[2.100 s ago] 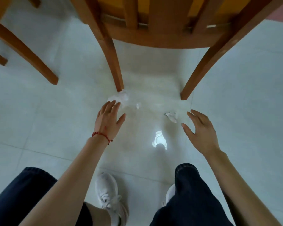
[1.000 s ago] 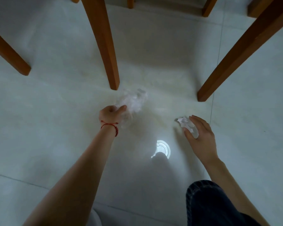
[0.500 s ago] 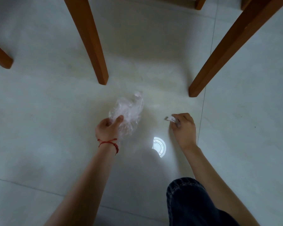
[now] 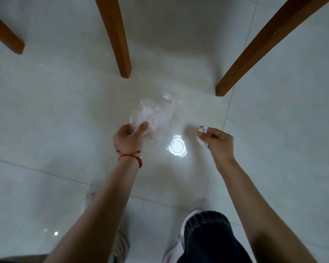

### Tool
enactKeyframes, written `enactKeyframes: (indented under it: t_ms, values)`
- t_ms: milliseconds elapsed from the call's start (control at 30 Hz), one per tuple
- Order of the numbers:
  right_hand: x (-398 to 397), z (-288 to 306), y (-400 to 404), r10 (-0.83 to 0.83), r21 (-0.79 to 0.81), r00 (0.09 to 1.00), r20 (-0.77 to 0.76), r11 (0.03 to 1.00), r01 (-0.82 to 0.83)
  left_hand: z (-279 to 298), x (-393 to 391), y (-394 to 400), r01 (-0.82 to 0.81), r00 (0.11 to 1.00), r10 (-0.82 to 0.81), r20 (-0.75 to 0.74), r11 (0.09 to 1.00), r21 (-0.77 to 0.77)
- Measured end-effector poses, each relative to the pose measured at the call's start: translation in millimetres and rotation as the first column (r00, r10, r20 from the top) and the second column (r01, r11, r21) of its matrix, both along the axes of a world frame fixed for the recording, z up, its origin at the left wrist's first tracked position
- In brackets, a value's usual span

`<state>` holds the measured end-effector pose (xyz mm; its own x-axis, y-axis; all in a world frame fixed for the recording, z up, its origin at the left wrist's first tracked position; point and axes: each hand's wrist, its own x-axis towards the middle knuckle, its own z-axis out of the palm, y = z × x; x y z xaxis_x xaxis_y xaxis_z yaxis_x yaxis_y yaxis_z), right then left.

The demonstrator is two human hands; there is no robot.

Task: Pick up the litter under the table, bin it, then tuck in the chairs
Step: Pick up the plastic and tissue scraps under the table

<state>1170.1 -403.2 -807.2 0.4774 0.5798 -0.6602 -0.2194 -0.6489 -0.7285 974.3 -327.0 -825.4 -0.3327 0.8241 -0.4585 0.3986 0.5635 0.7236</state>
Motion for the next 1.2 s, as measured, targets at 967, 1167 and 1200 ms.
enactKeyframes:
  t_ms: [967,1167,1200]
  values:
    - [-87.2,442.0,-7.5,-0.108,0.023,0.991,-0.078,0.994,0.110,442.7,-75.5,-43.3,-0.125,0.990,0.129,0.064,0.990,-0.066]
    - [-109.2,527.4,0.6,-0.118,0.088,0.989,-0.093,0.988,0.126,528.7,-101.6,-35.7,-0.150,0.987,0.149,0.067,0.989,0.001]
    - [-112.8,540.7,0.8,-0.113,0.104,0.989,-0.091,0.987,0.123,540.9,-105.4,-35.5,-0.154,0.986,0.153,0.071,0.988,0.012]
